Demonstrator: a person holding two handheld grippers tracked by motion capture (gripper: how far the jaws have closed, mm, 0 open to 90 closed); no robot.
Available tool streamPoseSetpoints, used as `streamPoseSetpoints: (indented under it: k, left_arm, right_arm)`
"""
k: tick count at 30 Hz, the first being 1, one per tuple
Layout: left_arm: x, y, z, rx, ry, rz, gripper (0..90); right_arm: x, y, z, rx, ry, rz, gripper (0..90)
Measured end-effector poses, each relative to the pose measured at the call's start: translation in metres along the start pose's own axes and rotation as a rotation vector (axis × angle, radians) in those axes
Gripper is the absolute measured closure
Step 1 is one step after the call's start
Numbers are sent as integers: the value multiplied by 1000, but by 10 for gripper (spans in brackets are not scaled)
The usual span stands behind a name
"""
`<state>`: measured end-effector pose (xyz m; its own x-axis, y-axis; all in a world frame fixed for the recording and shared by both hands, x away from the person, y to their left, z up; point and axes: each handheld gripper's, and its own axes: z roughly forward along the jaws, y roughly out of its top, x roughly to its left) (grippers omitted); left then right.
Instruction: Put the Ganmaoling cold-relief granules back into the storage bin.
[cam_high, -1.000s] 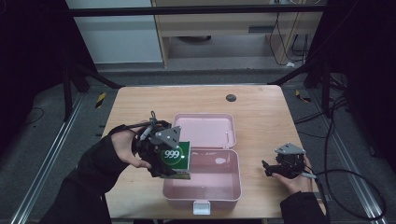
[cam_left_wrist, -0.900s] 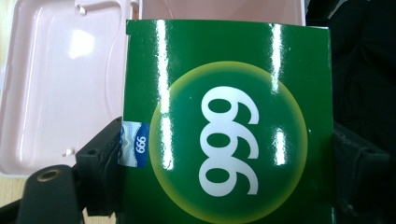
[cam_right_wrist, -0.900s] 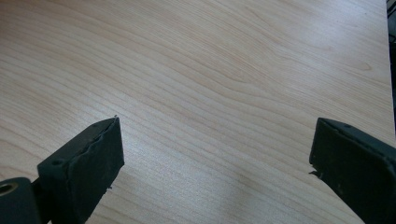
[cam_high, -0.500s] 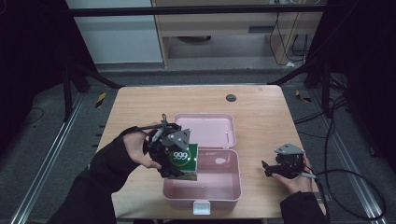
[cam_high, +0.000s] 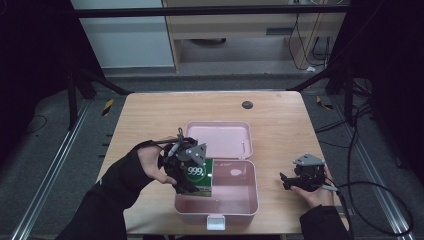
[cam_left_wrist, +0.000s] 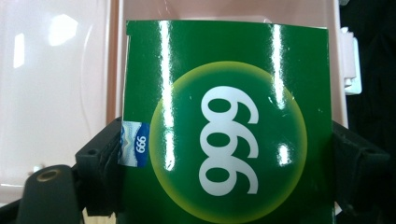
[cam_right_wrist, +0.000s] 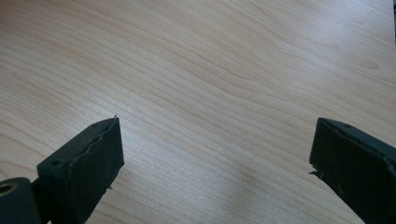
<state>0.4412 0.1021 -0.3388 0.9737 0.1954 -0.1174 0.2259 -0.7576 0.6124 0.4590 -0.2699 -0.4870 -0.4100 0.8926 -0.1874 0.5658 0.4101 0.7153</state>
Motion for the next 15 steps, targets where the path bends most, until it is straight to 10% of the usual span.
streamPoseSetpoints:
  k: [15]
  left_arm:
    - [4, -14, 19, 37, -14, -10, 146]
  right_arm:
    - [1, 0, 1, 5, 5, -7, 30]
